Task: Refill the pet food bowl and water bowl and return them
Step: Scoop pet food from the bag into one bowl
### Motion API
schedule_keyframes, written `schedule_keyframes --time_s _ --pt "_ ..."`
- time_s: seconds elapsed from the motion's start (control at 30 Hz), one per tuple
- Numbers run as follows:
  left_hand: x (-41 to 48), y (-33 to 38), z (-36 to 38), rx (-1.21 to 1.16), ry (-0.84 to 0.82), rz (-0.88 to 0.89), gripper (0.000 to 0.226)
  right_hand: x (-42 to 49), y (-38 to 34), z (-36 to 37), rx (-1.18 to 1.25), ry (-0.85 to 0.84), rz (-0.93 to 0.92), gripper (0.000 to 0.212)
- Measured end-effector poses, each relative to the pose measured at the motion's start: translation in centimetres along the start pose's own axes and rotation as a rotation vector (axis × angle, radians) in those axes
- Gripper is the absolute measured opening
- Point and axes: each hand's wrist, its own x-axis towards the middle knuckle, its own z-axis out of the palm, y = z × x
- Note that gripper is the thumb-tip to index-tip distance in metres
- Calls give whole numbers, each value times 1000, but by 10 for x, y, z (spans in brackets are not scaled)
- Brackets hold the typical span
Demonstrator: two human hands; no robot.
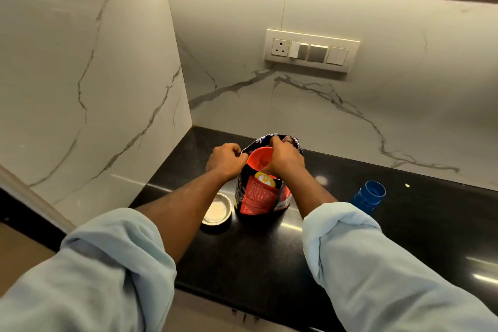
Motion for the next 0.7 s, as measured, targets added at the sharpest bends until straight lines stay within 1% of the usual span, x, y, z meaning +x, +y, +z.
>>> schedule_keyframes --time_s 0.03,0.1,0.13,0.17,0.3,0.37,0.43,0.5,0.53,0.6,0.67,0.7 --pt "-2 -1 0 -1 6 8 22 -1 0 0 -7 43 8 82" --pt "-5 -3 2 -14 22 16 24 -4 2 -2 -39 128 -5 52" --pt "-7 -4 4 -27 28 19 25 -5 3 -4 -53 140 -15 41" --pt "-8 -5 6 -44 28 24 26 -7 3 -6 -62 125 -23 36" --pt "-15 -9 10 -126 2 36 29 -7 -1 -16 -25 -60 -20 43" --pt "-17 -10 10 -158 -11 35 29 -6 0 -25 42 -184 -37 39" --pt "-19 -12 10 -185 -18 30 30 -6 5 -35 236 -349 -15 31" --pt "-20 -13 11 -201 -20 24 32 -8 11 -44 433 -491 40 32" --pt "-21 -14 12 -208 -18 19 32 -10 14 -47 492 -529 49 33" --pt "-23 -14 15 -218 -7 2 35 -9 19 -49 541 -547 32 24" --pt "-25 -13 16 -224 -1 -19 36 -9 22 -46 528 -530 15 16" --pt "-26 -14 17 -230 -7 -28 36 -9 22 -44 519 -525 10 17"
